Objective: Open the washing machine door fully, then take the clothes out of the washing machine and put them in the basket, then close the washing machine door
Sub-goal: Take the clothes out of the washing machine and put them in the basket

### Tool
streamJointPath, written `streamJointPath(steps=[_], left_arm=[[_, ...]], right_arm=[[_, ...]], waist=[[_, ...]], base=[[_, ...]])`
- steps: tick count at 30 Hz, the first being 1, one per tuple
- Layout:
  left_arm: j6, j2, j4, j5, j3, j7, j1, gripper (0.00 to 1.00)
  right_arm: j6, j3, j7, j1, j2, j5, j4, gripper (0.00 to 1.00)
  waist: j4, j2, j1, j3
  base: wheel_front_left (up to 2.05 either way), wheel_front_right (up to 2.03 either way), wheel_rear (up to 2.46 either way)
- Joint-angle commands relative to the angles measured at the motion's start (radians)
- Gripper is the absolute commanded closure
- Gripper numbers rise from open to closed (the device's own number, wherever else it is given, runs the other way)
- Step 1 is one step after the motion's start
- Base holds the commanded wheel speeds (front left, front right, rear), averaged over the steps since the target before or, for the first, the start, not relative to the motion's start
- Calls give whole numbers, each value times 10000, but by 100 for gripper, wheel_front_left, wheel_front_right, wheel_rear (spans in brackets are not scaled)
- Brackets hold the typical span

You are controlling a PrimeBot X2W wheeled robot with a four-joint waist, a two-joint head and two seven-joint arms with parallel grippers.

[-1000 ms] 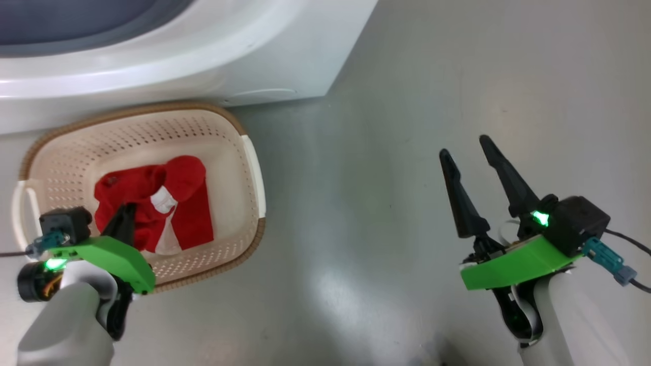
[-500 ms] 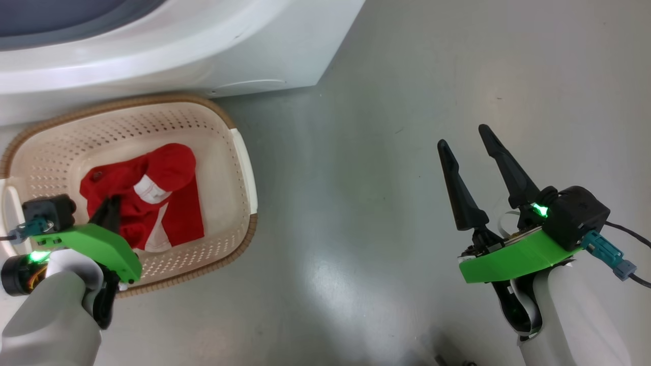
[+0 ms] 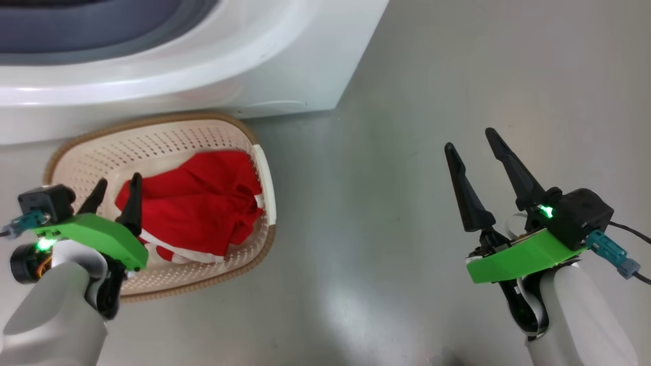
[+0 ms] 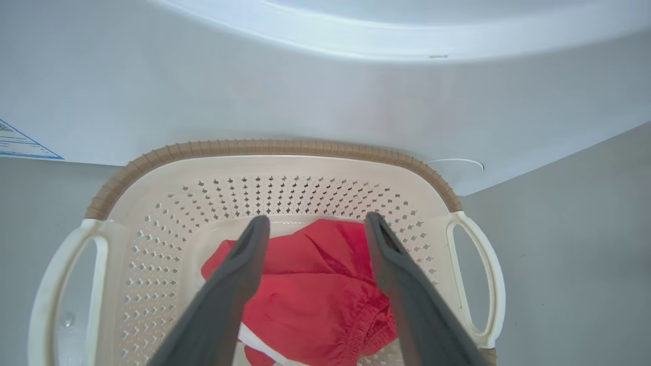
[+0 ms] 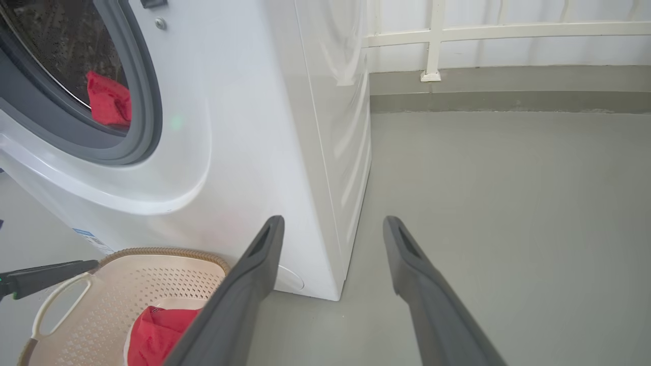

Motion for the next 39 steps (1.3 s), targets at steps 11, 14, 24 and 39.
streamJointPath(steps=[11, 14, 24, 39], left_arm=[[-29, 199, -2073, 1963, 2679, -65, 1671, 0], [-29, -19, -2858, 2665, 3511, -65, 2247, 0], [-29, -390, -4826, 4005, 4830, -65, 3607, 0], [-29, -751, -7509, 5160, 5973, -65, 6023, 0]], right_arm=[[16, -54, -48, 789, -443, 270, 61, 0], [16, -108, -48, 1048, -595, 373, 159, 0], [16, -192, -48, 1662, -866, 583, 260, 0], [16, -443, -48, 2597, -1045, 815, 168, 0]], waist=[[703, 0, 0, -1725], [874, 0, 0, -2224], [1101, 0, 0, -3166], [1151, 0, 0, -4139]], base=[[0, 0, 0], [0, 0, 0], [0, 0, 0], [0, 0, 0]])
